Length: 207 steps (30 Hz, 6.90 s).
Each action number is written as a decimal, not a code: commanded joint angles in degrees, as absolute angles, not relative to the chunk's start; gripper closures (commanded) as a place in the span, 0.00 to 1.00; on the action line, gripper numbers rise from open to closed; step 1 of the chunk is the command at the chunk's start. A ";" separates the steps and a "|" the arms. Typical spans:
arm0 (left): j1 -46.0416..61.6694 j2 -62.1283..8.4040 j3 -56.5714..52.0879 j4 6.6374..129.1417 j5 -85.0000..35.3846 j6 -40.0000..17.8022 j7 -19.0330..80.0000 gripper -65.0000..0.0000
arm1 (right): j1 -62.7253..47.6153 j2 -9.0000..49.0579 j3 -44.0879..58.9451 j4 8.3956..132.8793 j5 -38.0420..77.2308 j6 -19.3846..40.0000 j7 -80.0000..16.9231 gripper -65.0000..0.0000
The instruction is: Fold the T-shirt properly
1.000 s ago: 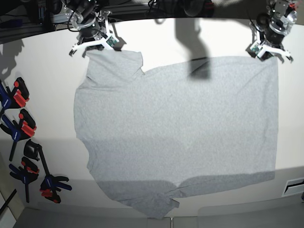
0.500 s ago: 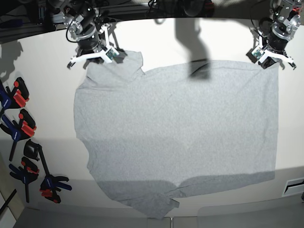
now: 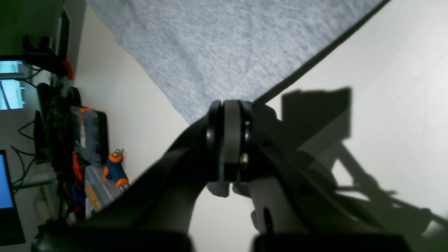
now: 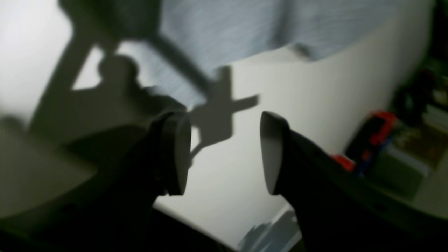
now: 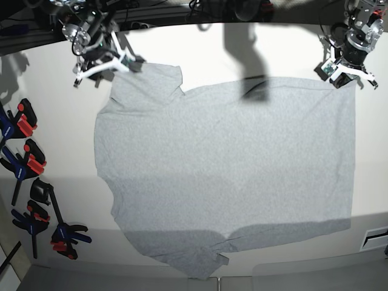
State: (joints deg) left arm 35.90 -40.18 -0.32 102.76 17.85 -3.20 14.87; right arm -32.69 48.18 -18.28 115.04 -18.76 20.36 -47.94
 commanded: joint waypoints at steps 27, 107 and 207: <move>35.97 -41.15 -0.71 103.66 17.96 -2.33 14.98 1.00 | -36.05 52.01 -18.09 113.69 -28.56 23.16 -34.57 0.54; 35.92 -41.15 -0.71 103.68 17.96 -2.31 16.93 1.00 | -27.64 48.10 -18.09 119.44 -11.35 10.00 -36.16 1.00; 20.21 -44.69 -0.71 94.70 5.98 -28.05 20.23 1.00 | -7.44 34.76 -18.09 109.25 -7.44 5.65 -38.89 1.00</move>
State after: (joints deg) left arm 20.78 -43.51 -0.14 93.86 6.26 -28.75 21.04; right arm -8.40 34.09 -18.61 108.38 -6.90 6.02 -39.97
